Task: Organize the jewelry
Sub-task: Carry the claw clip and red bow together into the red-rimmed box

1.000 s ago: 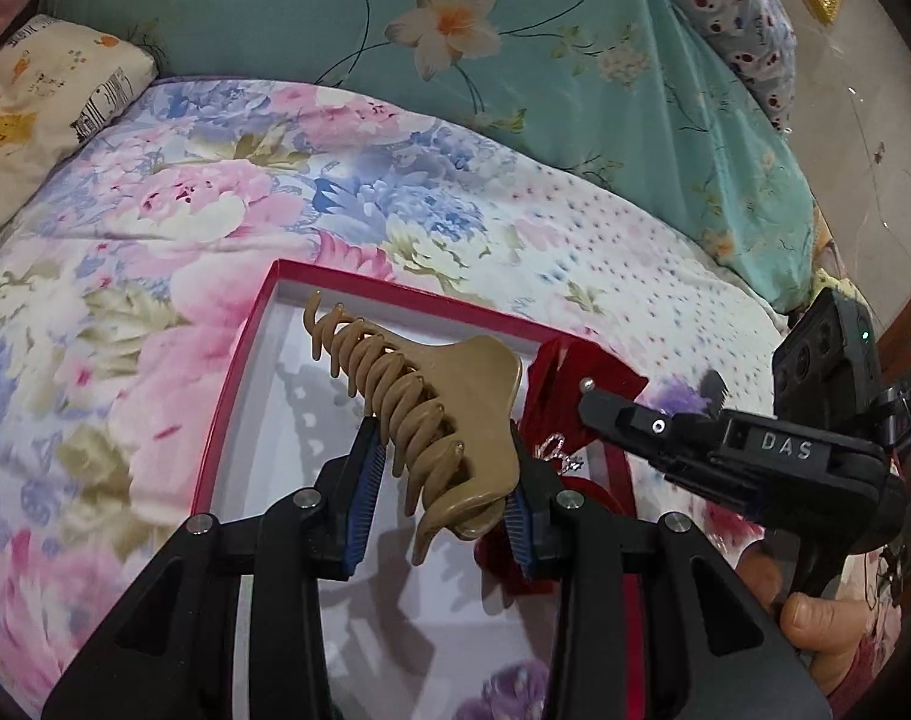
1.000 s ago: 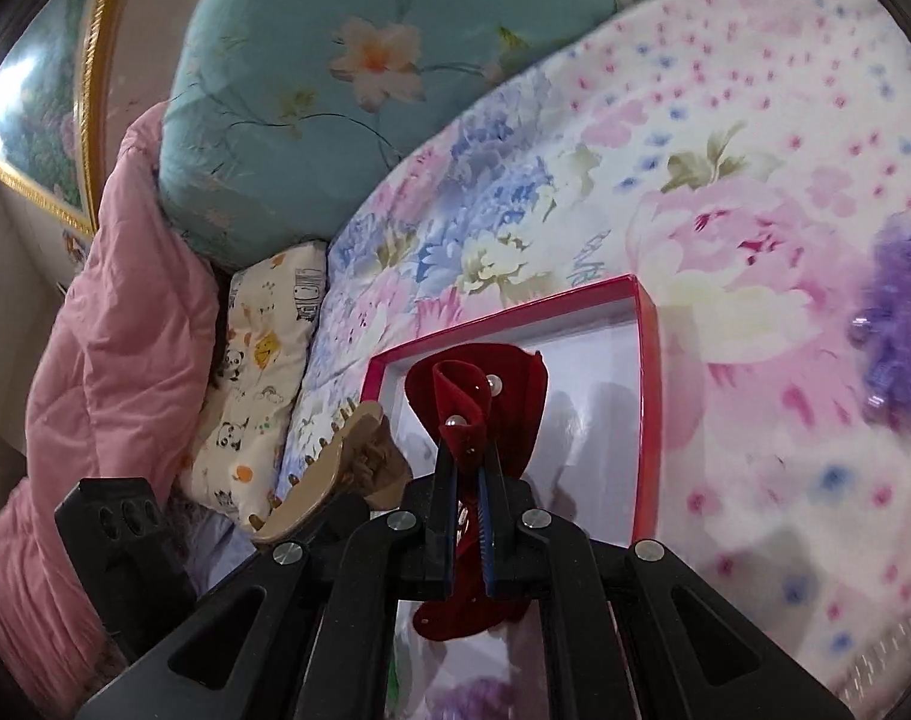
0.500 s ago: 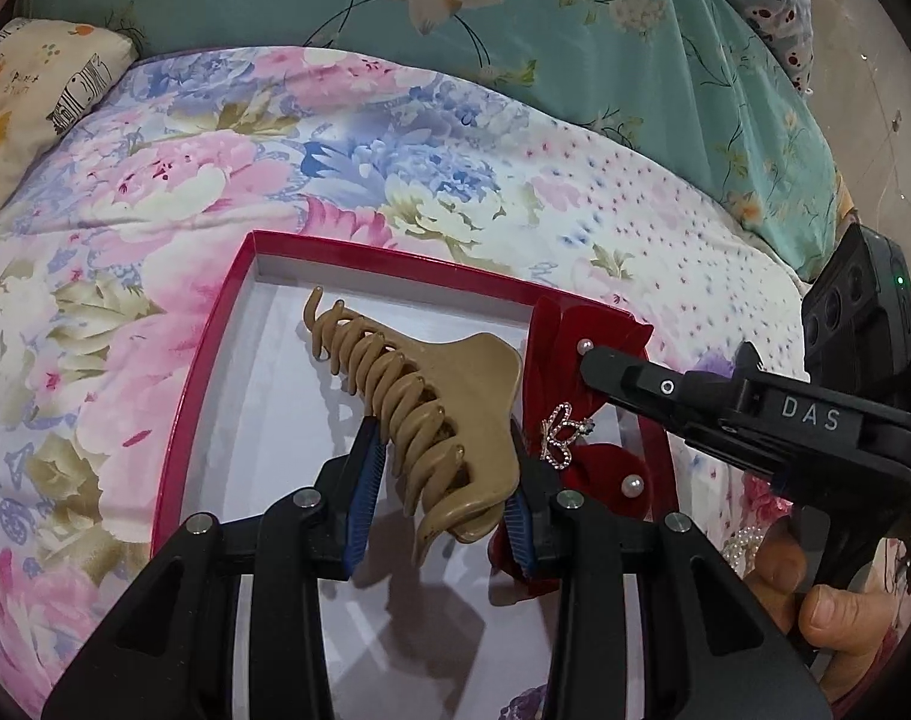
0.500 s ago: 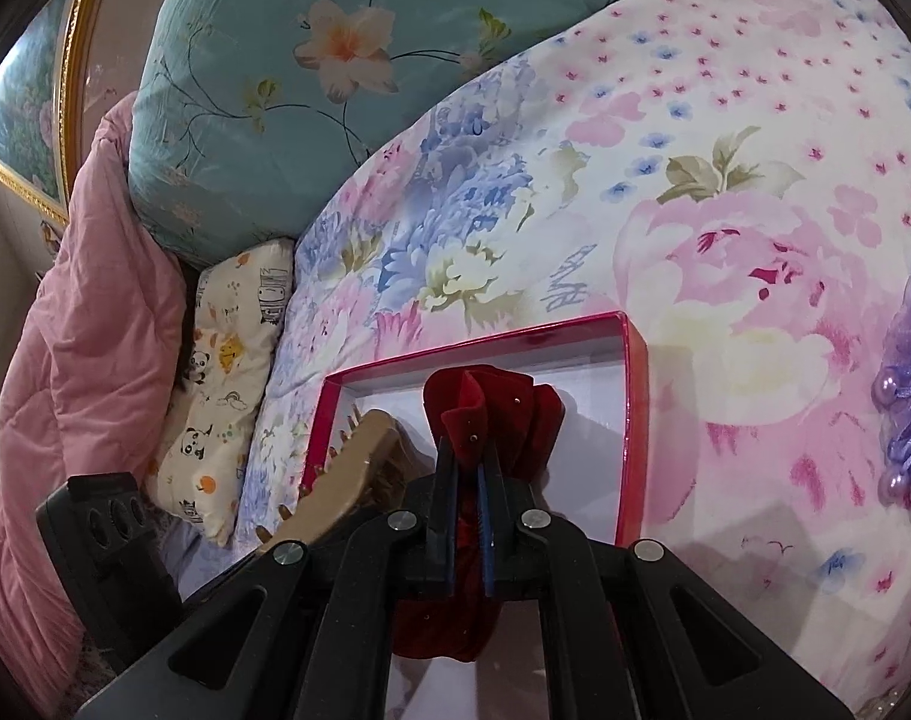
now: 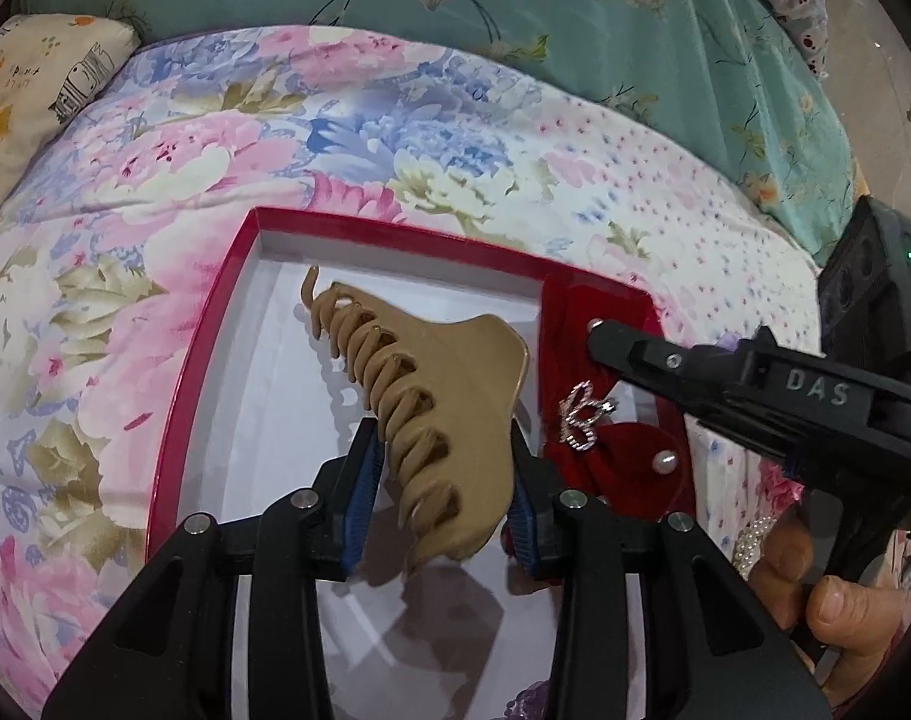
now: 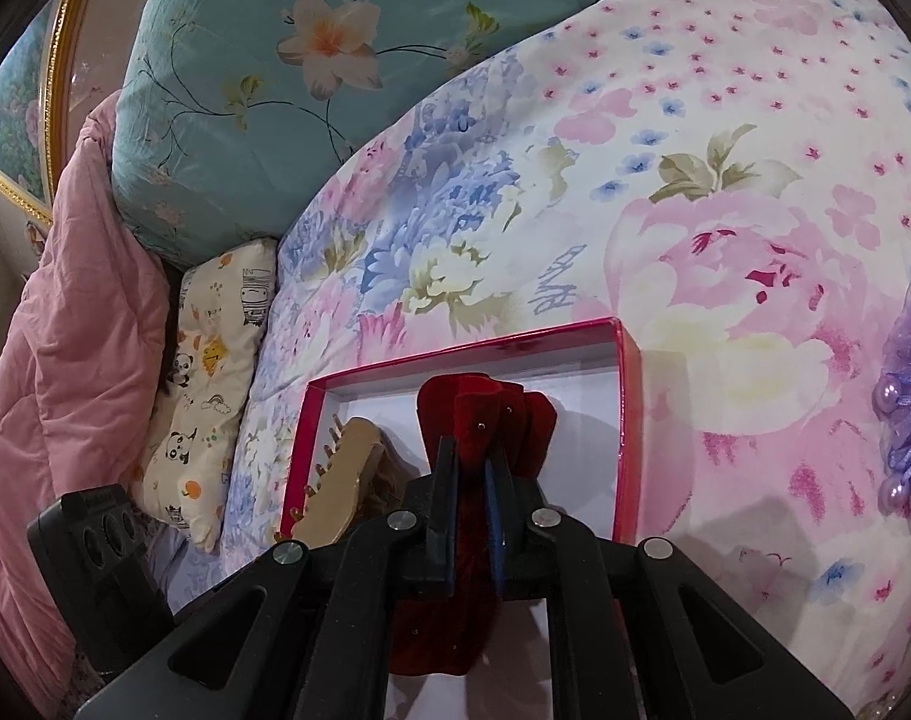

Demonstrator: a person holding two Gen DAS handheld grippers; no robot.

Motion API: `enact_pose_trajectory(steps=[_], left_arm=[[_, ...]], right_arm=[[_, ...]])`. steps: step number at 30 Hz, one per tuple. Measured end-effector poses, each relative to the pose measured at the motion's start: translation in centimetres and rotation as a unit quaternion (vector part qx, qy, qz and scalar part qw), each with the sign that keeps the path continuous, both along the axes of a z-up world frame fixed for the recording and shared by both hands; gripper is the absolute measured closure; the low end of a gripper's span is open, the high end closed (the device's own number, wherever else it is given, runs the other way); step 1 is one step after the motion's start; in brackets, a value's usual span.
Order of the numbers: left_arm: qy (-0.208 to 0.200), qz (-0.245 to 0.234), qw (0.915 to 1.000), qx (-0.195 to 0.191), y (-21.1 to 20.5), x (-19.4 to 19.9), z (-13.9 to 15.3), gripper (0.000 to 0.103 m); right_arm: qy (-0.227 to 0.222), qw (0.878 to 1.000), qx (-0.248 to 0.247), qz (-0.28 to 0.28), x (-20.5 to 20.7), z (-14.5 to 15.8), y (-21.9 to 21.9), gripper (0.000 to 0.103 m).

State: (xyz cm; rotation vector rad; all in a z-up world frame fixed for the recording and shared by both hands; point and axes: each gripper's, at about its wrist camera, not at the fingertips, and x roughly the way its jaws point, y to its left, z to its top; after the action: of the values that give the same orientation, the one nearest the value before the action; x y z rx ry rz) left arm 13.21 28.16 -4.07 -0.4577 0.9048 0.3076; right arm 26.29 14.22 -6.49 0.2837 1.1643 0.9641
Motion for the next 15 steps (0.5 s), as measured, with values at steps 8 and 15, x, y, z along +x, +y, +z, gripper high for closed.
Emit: enact_pose_trajectory(steps=[8,15], left_arm=[[0.013,-0.001,0.9999,-0.006,-0.39,-0.14,-0.59,0.067],[0.026,-0.005,0.9996,-0.002,-0.84,-0.04,-0.63,0.067]], right_arm=[[-0.001,1.000,-0.005,-0.005,-0.11,0.20,-0.48,0.092],[-0.005,1.000,-0.011,-0.010,-0.29,0.61,-0.97,0.087]])
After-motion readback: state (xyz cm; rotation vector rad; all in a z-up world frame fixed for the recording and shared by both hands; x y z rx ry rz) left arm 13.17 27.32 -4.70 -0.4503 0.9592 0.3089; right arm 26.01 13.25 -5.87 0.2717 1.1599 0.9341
